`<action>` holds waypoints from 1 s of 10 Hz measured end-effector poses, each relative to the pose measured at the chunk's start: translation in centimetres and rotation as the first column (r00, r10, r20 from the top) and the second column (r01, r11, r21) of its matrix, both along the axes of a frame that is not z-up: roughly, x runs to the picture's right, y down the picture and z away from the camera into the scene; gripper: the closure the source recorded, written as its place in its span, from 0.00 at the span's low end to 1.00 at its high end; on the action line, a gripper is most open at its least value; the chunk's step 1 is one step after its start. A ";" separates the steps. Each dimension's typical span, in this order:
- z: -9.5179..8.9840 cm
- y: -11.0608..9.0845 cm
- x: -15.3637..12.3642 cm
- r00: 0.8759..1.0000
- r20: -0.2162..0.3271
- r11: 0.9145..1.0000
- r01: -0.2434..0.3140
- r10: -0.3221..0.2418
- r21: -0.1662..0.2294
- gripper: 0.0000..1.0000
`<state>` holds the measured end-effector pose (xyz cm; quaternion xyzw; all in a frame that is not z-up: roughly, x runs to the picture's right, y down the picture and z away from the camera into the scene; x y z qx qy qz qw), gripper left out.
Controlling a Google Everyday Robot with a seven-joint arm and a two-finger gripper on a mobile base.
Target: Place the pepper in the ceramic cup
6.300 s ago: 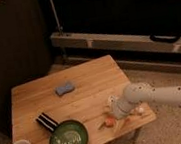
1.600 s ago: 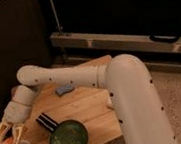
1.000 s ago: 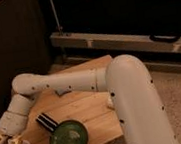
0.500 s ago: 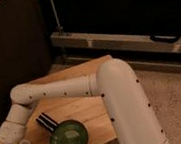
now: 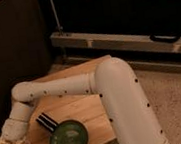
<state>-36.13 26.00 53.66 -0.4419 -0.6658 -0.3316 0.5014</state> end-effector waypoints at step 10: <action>2.7 -0.1 -0.3 0.998 0.051 1.000 -0.025 0.026 -0.014 0.20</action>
